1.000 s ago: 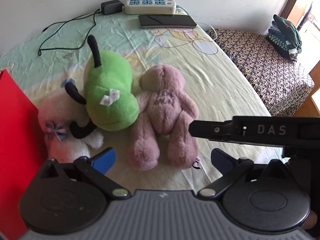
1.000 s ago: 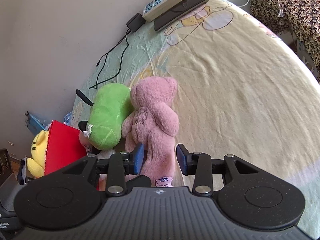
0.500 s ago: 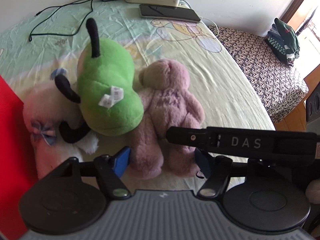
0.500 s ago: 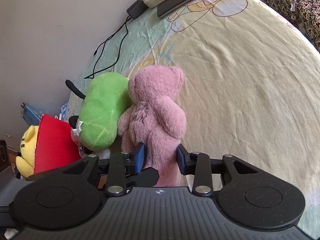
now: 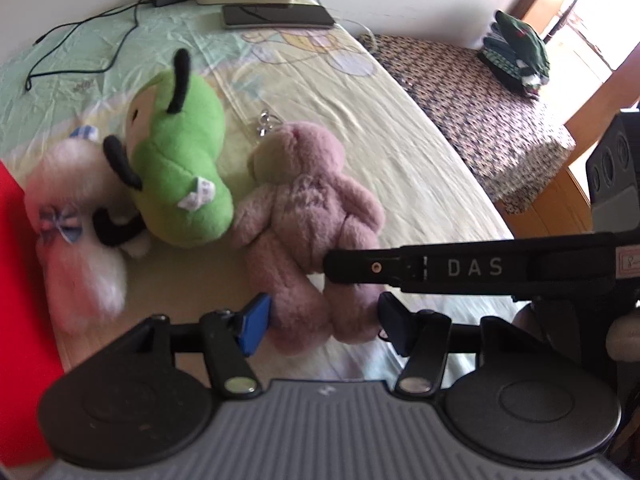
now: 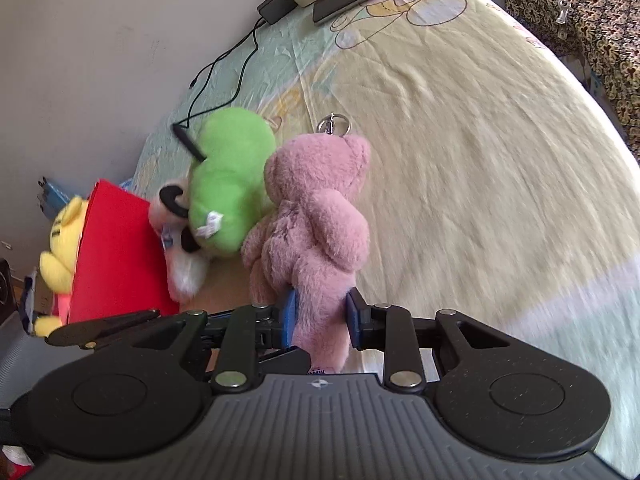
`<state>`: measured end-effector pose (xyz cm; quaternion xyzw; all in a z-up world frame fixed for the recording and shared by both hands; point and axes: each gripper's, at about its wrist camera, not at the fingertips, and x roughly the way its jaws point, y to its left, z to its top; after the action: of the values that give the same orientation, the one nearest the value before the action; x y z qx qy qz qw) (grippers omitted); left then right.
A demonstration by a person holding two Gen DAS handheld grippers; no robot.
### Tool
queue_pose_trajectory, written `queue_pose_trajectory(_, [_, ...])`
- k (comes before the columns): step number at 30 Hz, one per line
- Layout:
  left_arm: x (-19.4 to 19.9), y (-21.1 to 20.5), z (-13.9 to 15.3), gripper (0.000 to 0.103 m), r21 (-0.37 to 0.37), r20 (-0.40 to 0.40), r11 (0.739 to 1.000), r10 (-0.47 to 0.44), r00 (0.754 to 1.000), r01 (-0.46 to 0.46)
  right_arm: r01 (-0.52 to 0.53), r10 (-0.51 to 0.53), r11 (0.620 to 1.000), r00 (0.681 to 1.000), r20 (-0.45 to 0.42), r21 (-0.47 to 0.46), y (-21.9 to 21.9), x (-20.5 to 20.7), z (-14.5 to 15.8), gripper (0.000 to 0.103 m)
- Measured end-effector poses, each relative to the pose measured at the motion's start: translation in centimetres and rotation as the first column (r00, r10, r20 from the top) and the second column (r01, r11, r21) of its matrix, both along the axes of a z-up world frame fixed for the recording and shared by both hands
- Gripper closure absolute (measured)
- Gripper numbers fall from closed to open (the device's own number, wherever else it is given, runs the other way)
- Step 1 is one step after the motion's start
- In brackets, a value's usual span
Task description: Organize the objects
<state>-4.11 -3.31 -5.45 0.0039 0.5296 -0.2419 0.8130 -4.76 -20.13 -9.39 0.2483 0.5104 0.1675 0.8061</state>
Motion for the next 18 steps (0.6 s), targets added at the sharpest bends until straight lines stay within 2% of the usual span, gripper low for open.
queue_pose_trajectory(5, [-2.4,-1.0,-0.2,0.043,0.012,-0.001,0.998,-0.064,0.998,0.064,-0.003,0.002,1.0,1.0,-0.013,-0.016,0.1,-2.1,-0.1,0.074])
queue_pose_trajectory(18, [-7.2,-1.0,-0.4,0.041,-0.003,-0.015,0.99,-0.14,0.99,0.14,-0.006,0.005,1.0,1.0,-0.031,-0.026,0.7,-5.7,-0.2,0.068])
